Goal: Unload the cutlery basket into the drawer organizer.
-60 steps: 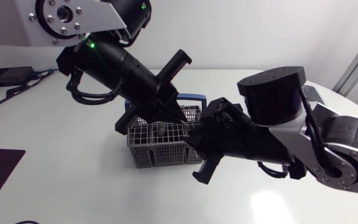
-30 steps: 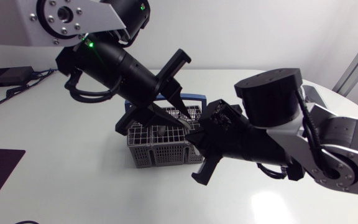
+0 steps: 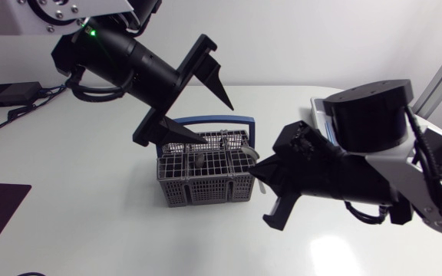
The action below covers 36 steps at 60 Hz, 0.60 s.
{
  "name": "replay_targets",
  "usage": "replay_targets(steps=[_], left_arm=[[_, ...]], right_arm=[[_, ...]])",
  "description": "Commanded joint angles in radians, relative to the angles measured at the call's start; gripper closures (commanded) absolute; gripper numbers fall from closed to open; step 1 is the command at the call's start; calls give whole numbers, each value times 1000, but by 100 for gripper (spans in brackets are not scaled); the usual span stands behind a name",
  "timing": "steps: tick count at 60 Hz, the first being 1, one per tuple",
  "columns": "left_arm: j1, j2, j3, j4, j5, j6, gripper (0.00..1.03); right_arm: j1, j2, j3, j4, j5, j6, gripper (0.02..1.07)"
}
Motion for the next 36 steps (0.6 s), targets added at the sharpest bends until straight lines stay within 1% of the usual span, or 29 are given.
replay_targets(steps=[1,7,10,16,26,32,36], left_arm=[[29,1,36,-11,1,16,11],[54,4,25,-11,-21,41,11],[57,4,14,-11,-31,65,7],[60,3,-7,-11,-68,116,6],[52,-13,-57,16,-133,188,6],[35,-33,-89,39,-192,251,6],[31,-43,-101,45,-202,281,6]], right_arm=[[-78,-43,-31,-36,-46,-45,101],[-199,-79,-28,-85,-131,-97,101],[-262,-88,-27,-104,-169,-132,101],[-395,-88,-16,-147,-256,-206,101],[-565,-66,8,-203,-356,-325,101],[-657,-22,27,-236,-405,-411,101],[-710,9,45,-268,-440,-465,101]])
